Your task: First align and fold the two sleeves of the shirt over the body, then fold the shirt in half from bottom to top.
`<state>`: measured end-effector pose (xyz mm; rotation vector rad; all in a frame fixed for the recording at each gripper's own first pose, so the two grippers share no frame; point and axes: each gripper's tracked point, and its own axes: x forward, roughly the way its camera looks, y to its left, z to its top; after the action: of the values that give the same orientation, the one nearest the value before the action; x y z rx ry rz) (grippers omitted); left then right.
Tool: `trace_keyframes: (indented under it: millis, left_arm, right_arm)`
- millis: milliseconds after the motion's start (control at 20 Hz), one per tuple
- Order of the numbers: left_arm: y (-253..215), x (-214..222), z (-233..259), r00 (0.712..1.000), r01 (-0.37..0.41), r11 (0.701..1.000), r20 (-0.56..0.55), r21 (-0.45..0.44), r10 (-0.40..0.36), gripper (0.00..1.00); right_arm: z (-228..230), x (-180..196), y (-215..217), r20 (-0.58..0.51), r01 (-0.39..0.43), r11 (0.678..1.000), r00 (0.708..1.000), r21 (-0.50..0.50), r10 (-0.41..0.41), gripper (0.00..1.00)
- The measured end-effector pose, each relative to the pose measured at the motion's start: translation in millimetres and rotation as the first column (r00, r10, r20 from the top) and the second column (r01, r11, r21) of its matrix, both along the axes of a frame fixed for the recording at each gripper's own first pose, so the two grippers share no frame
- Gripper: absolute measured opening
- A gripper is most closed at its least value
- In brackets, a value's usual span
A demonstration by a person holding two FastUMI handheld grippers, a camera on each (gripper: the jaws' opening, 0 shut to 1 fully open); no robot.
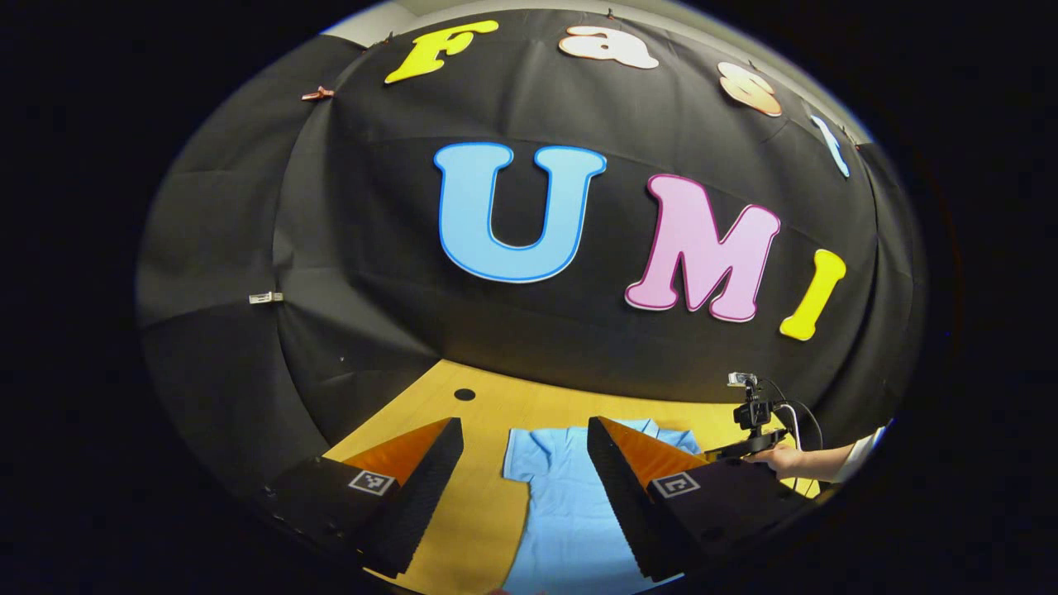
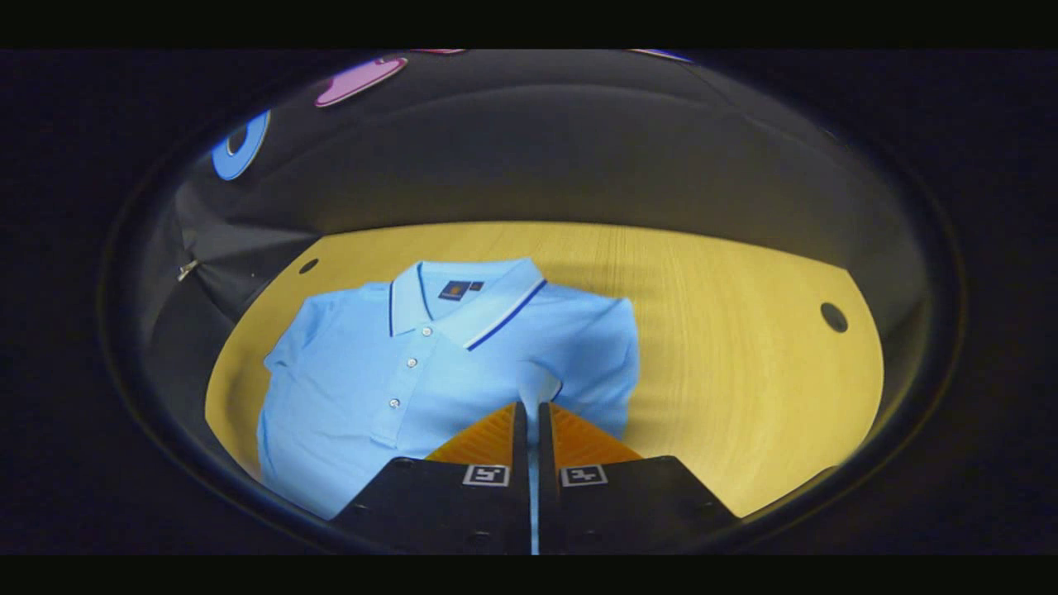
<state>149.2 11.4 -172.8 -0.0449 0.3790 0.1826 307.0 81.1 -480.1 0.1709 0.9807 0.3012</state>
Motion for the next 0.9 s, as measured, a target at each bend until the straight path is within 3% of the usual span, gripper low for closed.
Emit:
trace_keyframes:
  millis: [50,100,150,200,250,300,350,550,900]
  left_arm:
    - [5.4,2.9,-9.2,1.000,-0.001,1.000,-0.024,-0.005,0.000,0.97]
    - [10.4,7.1,-18.5,0.999,0.003,1.000,-0.041,-0.007,-0.003,0.97]
    - [13.1,13.9,-27.0,0.999,0.010,1.000,-0.054,-0.009,-0.010,0.97]
    - [15.8,23.2,-36.0,0.998,0.024,1.000,-0.062,-0.011,-0.024,0.97]
    - [17.8,34.2,-47.1,0.996,0.039,0.999,-0.079,-0.013,-0.040,0.97]
    - [19.2,44.3,-58.7,0.993,0.052,0.999,-0.103,-0.010,-0.053,0.97]
    - [20.9,56.1,-74.8,0.990,0.062,0.998,-0.128,-0.011,-0.063,0.97]
    - [26.3,109.1,-138.4,0.968,0.100,0.992,-0.223,-0.075,-0.115,0.97]
    - [59.1,199.4,-252.2,0.901,0.063,0.998,-0.429,-0.006,-0.059,0.98]
  right_arm:
    - [-2.3,-4.4,2.7,-0.018,0.014,1.000,1.000,0.027,-0.014,0.28]
    - [-4.5,-6.5,4.2,-0.027,0.031,0.999,0.999,0.044,-0.030,0.29]
    - [-1.3,-5.9,4.2,-0.023,0.042,0.997,0.999,0.061,-0.041,0.50]
    - [7.2,-6.9,1.9,-0.011,0.045,0.997,0.999,0.068,-0.045,0.55]
    - [16.2,-8.3,-4.4,0.008,0.048,0.997,0.999,0.062,-0.049,0.68]
    - [28.1,-10.7,-10.6,0.030,0.050,0.997,0.998,0.059,-0.052,0.64]
    - [40.4,-13.0,-17.1,0.059,0.070,0.996,0.996,0.059,-0.074,0.74]
    - [82.3,-55.4,-42.4,0.096,0.147,0.981,0.982,0.130,-0.160,0.76]
    - [99.5,-128.5,-130.3,0.082,0.265,0.961,0.959,0.073,-0.271,0.75]
